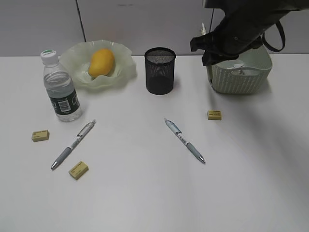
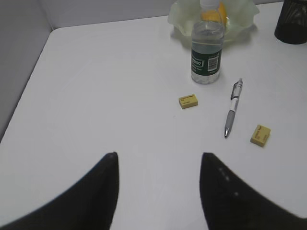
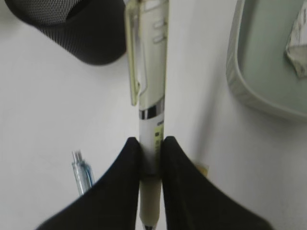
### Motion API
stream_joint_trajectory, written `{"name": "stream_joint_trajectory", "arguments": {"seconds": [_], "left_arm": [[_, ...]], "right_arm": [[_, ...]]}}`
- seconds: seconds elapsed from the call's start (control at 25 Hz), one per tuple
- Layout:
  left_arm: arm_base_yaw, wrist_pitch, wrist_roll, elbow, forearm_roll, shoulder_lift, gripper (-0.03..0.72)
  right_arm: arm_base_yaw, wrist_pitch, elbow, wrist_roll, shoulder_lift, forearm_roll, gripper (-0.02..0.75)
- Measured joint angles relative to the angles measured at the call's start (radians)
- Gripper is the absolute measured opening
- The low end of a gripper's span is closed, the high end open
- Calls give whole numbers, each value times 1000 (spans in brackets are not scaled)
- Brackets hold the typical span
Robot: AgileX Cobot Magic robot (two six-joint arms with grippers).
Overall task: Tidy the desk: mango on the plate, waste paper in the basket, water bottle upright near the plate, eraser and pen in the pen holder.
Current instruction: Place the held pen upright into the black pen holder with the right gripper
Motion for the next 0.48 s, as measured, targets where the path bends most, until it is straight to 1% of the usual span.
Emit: {"name": "stream_joint_trajectory", "arguments": {"seconds": [0.36,0.48], "left_arm": [[0,0,0,0,0,0,404],[0,0,0,0,0,0,398]], "right_arm": [[11,-425,13,0,9,9,114],[28,-538,13,-2,34,-18,114]]}}
